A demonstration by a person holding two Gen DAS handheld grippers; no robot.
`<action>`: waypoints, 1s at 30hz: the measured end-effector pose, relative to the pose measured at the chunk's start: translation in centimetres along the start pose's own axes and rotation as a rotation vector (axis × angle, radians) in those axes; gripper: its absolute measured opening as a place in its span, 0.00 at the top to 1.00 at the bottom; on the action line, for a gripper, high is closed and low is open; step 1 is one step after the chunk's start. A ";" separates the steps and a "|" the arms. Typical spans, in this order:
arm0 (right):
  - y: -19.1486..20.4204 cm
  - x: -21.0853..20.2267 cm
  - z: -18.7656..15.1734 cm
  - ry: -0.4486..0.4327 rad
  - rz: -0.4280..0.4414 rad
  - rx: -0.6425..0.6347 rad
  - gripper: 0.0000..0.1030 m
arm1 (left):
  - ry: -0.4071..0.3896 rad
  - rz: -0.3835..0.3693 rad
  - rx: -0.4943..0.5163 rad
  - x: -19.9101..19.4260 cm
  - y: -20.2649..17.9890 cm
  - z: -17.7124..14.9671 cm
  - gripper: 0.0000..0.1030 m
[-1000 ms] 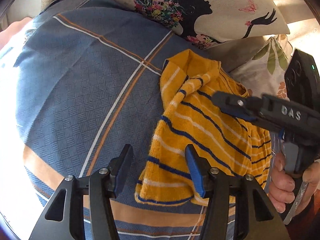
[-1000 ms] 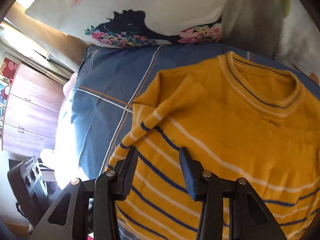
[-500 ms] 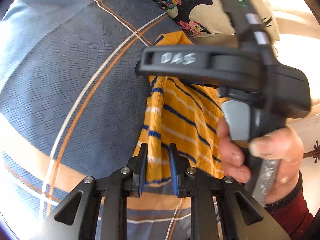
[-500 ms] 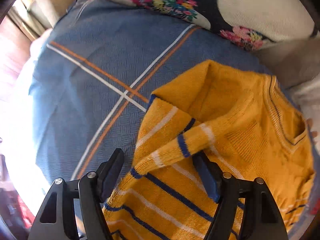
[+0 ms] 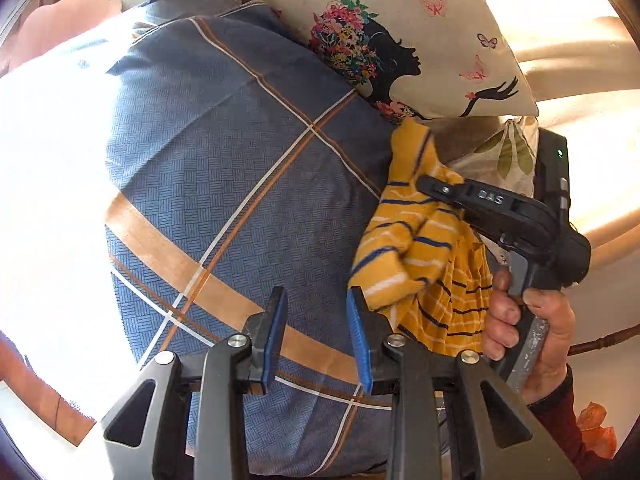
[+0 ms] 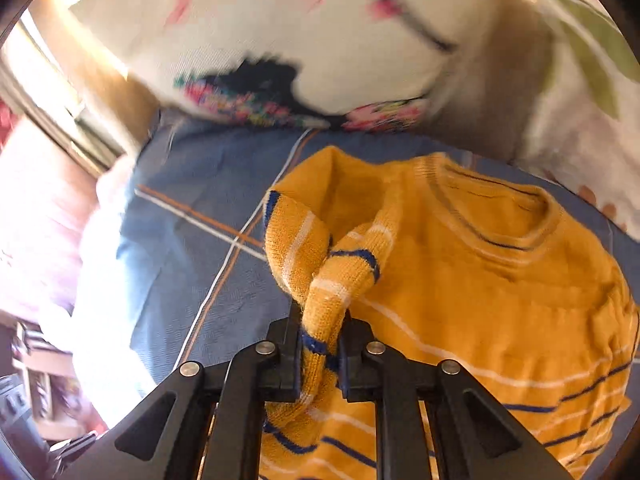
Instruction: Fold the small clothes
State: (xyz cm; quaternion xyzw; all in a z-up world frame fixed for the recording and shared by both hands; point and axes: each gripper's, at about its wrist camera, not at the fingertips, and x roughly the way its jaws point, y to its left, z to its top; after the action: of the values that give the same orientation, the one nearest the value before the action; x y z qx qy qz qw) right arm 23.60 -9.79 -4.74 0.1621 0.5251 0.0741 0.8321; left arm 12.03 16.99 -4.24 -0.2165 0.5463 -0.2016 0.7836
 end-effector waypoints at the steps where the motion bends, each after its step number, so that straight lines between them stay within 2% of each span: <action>1: -1.7 -1.2 -0.3 -0.017 0.013 0.028 0.87 | -0.004 0.008 0.012 -0.4 -0.4 0.2 0.72; 3: -5.6 -3.6 -1.4 -0.048 0.036 0.091 0.87 | -0.004 0.015 0.035 -0.3 -1.8 0.3 0.72; 8: -15.2 -7.7 -4.6 -0.102 -0.013 0.231 0.88 | 0.039 -0.005 0.089 1.5 -5.6 -0.5 0.70; 11: -20.1 -9.1 -7.1 -0.112 -0.063 0.315 0.88 | 0.076 -0.007 0.134 3.1 -7.9 -1.6 0.70; 15: -25.2 -9.8 -10.0 -0.107 -0.077 0.419 0.88 | 0.119 -0.010 0.203 5.1 -10.8 -2.8 0.70; 19: -27.1 -9.3 -11.7 -0.116 -0.083 0.450 0.88 | 0.157 -0.005 0.252 7.0 -13.0 -3.7 0.70; 22: -28.4 -10.1 -12.7 -0.135 -0.072 0.464 0.79 | 0.169 0.008 0.291 7.8 -14.5 -4.3 0.68; 25: -28.3 -13.4 -13.3 -0.203 -0.082 0.486 0.77 | 0.171 0.023 0.329 8.5 -15.9 -4.4 0.68; 28: -27.0 -15.7 -13.7 -0.247 0.044 0.472 0.77 | 0.170 0.021 0.356 9.3 -17.0 -4.5 0.68; 30: -25.3 -16.4 -14.0 -0.251 0.157 0.438 0.77 | 0.173 0.021 0.367 10.1 -17.7 -4.6 0.68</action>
State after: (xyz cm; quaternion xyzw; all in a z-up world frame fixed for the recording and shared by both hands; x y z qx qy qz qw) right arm 2.67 -35.56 -5.14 0.3865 0.4074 0.0020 0.8274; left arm 9.55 -3.75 -3.49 -0.0461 0.5678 -0.3073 0.7622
